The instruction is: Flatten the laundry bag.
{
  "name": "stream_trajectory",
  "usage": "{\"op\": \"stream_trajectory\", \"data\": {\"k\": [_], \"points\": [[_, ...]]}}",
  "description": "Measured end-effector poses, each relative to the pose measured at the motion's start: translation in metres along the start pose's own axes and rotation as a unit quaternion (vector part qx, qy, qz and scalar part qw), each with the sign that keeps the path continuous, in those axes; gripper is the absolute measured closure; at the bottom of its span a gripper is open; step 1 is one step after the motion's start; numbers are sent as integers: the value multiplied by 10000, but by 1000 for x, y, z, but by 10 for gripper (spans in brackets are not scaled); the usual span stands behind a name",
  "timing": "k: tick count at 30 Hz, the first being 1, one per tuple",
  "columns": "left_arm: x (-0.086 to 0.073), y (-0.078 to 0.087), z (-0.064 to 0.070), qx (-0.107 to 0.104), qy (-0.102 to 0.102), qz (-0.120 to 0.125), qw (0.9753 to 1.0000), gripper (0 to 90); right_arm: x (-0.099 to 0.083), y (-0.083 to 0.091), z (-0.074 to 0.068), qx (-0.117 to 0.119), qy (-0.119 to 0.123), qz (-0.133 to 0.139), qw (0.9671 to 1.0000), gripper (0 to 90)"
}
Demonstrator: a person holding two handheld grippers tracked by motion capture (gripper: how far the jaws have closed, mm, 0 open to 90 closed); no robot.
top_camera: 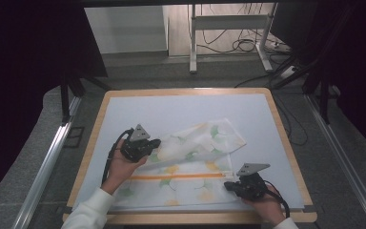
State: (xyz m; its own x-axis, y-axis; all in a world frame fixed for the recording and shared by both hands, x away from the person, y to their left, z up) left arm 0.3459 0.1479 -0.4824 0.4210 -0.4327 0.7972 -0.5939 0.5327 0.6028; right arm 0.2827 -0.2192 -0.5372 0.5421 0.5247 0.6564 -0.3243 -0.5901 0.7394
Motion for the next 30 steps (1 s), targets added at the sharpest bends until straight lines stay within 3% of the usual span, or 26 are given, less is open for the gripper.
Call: {"op": "stream_trajectory", "data": {"k": [9,16,30], "points": [[12,-3,-21,87,173,-62,9998,885,0,0,0,-13,23,4,10000,891],[17,-8,-33,195,193,-131,9995,885,0,0,0,13,18,7,10000,891],[16,-15,-66,515,456,-260,9973,885,0,0,1,15,50,11,10000,891]]}}
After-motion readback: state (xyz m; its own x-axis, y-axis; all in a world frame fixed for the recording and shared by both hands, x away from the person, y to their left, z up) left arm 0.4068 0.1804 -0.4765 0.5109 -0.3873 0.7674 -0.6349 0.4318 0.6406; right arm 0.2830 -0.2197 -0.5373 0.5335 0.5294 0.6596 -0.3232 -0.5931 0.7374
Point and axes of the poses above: each handheld gripper's, and its own axes: y roughly backward along the jaws, x roughly out of its top, z roughly to its right, the point moved 2 cm from there along -y, roughly forward along the jaws, and after that the axes turned 1 degree about -y, right-handed, at the moved point
